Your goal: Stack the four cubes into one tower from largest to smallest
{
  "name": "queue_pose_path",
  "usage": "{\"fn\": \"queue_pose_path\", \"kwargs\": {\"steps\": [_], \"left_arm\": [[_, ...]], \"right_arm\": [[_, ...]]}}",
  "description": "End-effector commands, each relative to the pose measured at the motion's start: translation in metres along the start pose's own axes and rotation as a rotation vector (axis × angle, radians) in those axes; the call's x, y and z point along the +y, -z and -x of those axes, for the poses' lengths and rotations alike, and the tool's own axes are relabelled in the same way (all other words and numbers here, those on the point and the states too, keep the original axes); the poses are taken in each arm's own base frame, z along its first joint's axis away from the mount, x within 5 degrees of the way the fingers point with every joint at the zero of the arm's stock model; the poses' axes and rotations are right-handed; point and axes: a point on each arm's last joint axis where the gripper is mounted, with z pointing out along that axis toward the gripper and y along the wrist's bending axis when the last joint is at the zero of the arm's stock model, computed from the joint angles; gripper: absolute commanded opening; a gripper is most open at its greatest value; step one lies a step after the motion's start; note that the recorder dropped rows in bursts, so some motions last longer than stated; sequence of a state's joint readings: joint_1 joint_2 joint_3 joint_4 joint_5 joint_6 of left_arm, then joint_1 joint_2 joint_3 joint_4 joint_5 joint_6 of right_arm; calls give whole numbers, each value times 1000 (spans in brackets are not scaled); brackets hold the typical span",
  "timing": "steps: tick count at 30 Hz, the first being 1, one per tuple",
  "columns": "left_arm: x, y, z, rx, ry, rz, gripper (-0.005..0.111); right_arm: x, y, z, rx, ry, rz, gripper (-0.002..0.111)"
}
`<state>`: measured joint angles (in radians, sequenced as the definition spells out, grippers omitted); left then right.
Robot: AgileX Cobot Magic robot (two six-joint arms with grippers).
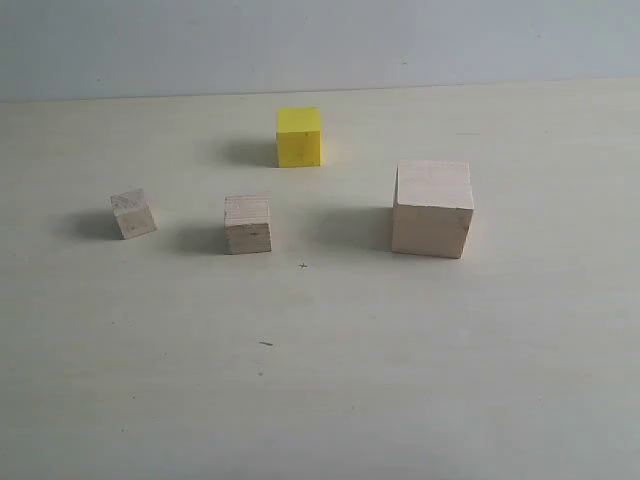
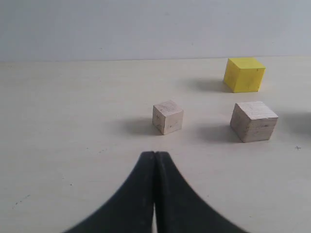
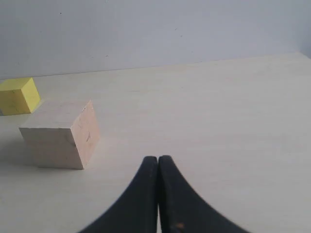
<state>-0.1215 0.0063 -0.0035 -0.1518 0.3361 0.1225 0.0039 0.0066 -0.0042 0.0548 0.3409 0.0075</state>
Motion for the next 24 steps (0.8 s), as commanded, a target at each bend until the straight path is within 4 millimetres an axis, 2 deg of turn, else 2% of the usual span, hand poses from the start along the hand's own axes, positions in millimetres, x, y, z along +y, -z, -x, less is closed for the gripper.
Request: {"fn": "queue_pose_path", "kwargs": {"steps": [1,3,7,24], "left_arm": [[0,0,0,-18,-5,-5,0],[0,0,0,-18,-5,-5,0],[-1,5,15,-62,-7,-6,0],[-2,-3,99,-35,-6,-5,0]], "right_arm": [[-1,0,-1,-9,10,-8,0],[-1,0,-1,-9,10,-8,0],[-1,0,-1,-9,10,-8,0],[-1,0,-1,-9,10,-8,0]]}}
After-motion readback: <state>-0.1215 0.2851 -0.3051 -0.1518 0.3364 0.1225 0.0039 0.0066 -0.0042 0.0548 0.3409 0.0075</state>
